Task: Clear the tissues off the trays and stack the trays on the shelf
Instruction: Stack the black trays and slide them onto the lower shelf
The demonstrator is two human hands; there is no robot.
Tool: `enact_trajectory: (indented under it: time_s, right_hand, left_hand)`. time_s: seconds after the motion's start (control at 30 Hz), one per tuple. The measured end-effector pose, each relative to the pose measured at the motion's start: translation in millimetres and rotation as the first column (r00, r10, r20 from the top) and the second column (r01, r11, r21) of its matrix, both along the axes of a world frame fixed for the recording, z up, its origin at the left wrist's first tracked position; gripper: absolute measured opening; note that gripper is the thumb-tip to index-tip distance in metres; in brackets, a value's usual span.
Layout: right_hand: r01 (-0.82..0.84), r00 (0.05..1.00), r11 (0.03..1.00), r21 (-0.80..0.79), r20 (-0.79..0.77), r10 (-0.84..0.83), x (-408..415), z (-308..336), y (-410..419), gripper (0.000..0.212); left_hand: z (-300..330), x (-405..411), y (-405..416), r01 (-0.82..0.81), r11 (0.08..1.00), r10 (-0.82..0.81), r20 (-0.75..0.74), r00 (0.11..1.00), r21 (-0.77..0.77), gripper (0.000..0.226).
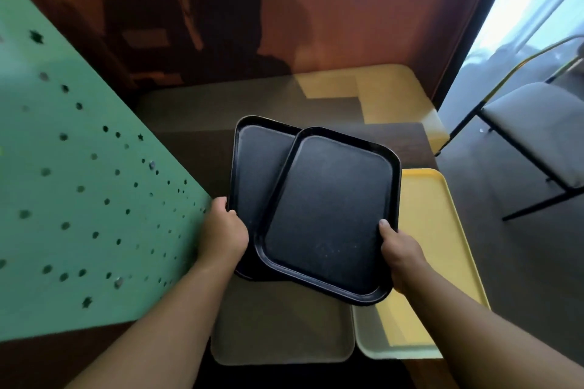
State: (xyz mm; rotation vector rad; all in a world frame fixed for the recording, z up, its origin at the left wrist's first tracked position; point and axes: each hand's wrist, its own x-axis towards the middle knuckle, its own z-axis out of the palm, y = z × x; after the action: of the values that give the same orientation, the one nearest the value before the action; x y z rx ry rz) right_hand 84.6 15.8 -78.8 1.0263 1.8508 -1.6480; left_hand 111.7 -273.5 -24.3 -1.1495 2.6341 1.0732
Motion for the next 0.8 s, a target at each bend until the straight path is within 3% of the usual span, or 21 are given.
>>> enact_trajectory:
  time_s: [0.2, 0.47, 0.53, 0.63, 0.7, 0.8]
  right_hand:
    - [0.059, 0.994, 0.995, 0.075, -0.092, -0.052, 17.1, 42.0, 51.7, 0.049]
    - [0.281, 0.938, 0.951, 0.13, -0.248, -0.243, 52.0, 79.9, 130.8, 0.043]
    - [0.304, 0.927, 0.946, 0.11, -0.262, -0.267, 56.3, 84.5, 154.3, 0.041]
    - [0.357, 0.906, 0.923, 0.141, -0.294, -0.305, 59.3, 64.8, 206.5, 0.06]
    - [0.373, 0.893, 0.918, 0.133, -0.321, -0.316, 61.6, 37.0, 249.6, 0.06]
    - [0.393, 0.89, 0.909, 0.141, -0.306, -0.337, 74.8, 54.8, 268.9, 0.055]
  left_hand:
    - [30.8, 2.9, 0.4, 0.017, 0.998, -0.005, -0.207, 0.978, 0.057, 0.041]
    - [67.2, 11.0, 19.2, -0.078, 0.997, 0.083, -0.367, 0.926, 0.03, 0.042]
    - [75.2, 9.0, 23.7, -0.065, 0.998, 0.063, -0.385, 0.921, 0.009, 0.042]
    - [81.9, 9.2, 36.1, -0.062, 0.998, 0.049, -0.376, 0.925, -0.025, 0.039]
    - [84.3, 13.0, 48.9, -0.048, 0.999, 0.035, -0.368, 0.929, -0.025, 0.036]
    - [85.6, 19.4, 70.2, -0.036, 0.999, 0.029, -0.353, 0.935, -0.013, 0.033]
